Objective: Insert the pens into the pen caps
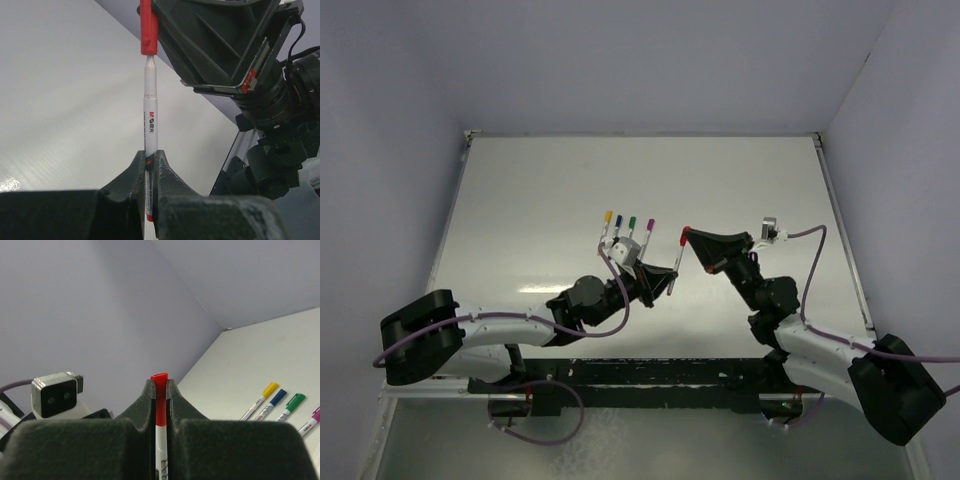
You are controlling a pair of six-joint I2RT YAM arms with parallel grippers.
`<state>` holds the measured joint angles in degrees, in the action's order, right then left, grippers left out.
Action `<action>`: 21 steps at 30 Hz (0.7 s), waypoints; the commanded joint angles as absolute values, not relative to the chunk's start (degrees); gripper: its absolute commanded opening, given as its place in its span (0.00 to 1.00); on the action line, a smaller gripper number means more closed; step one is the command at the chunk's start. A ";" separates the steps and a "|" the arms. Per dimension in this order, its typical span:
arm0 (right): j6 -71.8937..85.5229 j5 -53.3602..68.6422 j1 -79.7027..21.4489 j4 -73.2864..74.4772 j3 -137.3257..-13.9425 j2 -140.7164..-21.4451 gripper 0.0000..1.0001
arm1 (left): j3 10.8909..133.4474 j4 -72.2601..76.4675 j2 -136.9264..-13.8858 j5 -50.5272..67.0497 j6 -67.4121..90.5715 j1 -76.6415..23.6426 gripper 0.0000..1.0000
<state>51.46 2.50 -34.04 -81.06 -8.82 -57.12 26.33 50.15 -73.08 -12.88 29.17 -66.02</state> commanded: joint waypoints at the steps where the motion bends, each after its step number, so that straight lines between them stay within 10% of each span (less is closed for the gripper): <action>1: 51.67 3.78 -35.95 -80.38 -8.26 -56.25 0.00 | 28.67 55.44 -72.99 -15.36 26.75 -65.58 0.00; 21: 40.47 8.61 -36.39 -43.46 -15.71 -48.60 0.00 | 33.09 53.71 -68.48 -14.83 22.15 -62.04 0.00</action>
